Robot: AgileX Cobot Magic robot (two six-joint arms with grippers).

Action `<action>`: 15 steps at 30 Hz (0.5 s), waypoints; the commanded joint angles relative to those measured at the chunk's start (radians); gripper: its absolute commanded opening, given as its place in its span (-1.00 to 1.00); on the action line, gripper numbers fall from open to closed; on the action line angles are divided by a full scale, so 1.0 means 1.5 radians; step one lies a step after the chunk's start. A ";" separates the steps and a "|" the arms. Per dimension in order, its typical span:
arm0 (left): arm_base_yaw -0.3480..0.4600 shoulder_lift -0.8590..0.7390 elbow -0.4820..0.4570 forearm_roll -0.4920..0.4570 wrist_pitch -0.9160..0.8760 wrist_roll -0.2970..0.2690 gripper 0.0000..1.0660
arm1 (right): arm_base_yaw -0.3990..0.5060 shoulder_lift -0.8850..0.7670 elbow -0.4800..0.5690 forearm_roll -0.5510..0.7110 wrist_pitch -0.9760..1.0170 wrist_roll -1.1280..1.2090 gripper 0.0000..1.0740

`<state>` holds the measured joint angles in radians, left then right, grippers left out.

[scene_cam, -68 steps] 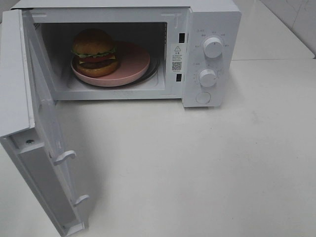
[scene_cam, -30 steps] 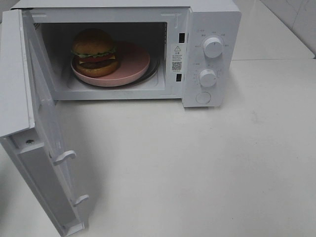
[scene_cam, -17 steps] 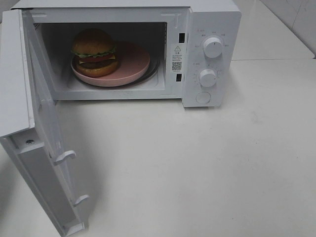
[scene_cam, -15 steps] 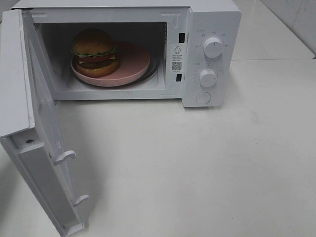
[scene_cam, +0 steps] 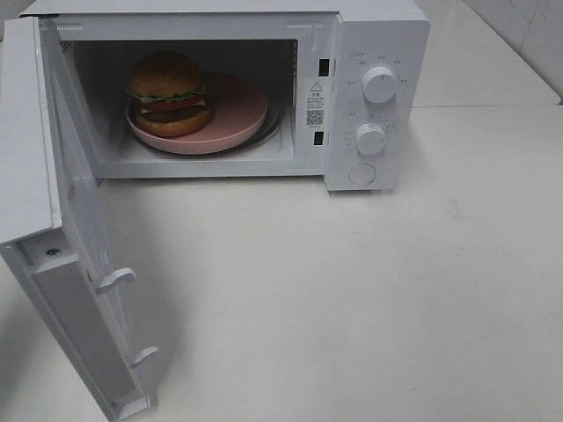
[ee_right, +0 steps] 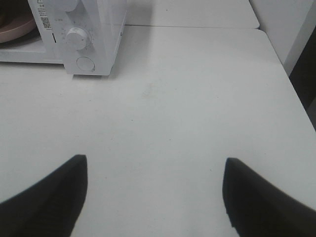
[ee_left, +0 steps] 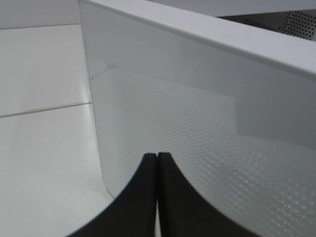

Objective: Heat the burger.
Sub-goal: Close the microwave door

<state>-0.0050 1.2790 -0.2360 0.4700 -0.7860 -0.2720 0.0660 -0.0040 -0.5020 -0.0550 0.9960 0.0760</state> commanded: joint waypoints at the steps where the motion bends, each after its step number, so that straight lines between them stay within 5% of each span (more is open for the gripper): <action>1: -0.039 0.039 -0.006 0.015 -0.033 -0.009 -1.00 | -0.005 -0.018 0.002 0.001 -0.001 -0.007 0.40; 15: -0.175 0.131 -0.050 -0.049 -0.051 0.017 -1.00 | -0.005 -0.018 0.002 0.001 -0.001 -0.007 0.40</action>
<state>-0.2440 1.4640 -0.2960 0.4450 -0.8370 -0.2510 0.0660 -0.0040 -0.5020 -0.0540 0.9960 0.0760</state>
